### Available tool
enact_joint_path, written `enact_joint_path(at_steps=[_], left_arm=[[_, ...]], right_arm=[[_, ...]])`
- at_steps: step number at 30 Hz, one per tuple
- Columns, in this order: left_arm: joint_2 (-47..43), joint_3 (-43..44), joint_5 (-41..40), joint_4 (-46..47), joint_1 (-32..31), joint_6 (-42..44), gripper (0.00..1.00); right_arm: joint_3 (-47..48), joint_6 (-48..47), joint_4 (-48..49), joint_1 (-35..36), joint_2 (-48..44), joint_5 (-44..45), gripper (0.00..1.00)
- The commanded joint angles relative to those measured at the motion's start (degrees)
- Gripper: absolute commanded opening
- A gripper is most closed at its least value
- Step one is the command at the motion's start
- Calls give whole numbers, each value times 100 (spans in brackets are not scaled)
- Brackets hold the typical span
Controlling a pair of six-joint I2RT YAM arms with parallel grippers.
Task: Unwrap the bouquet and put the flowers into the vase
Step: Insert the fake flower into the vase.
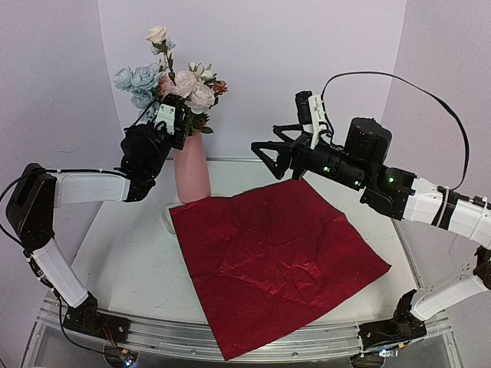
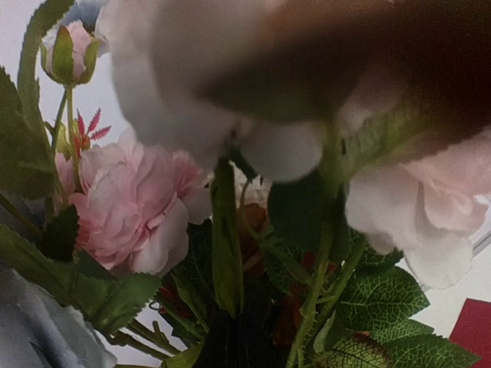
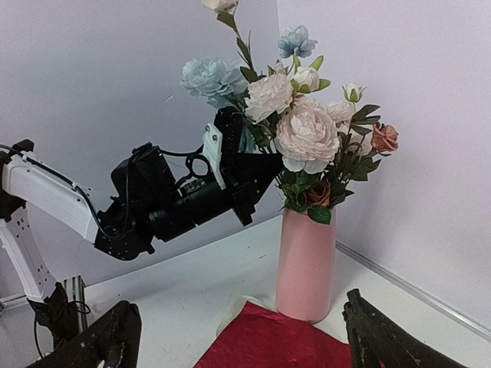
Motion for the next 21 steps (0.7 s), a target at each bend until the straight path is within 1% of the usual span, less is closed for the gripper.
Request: enact_joint_path(at_steps=[1, 13, 14, 15, 18, 19, 21], left_arm=[[132, 182, 37, -323, 27, -187, 0], [236, 21, 32, -448, 27, -365, 0], [199, 23, 11, -473, 26, -383, 1], [159, 27, -20, -510, 24, -403, 4], [18, 35, -47, -709, 24, -458, 24], [-38, 34, -48, -781, 24, -507, 29], [-168, -14, -47, -877, 24, -627, 31]], right_arm=[[45, -67, 262, 22, -135, 2, 93], [31, -83, 262, 22, -157, 0, 93], [28, -84, 262, 22, -162, 9, 93], [26, -84, 263, 22, -165, 18, 93], [16, -82, 262, 22, -159, 14, 93], [11, -76, 263, 21, -157, 13, 93], [10, -64, 262, 21, -143, -4, 93]])
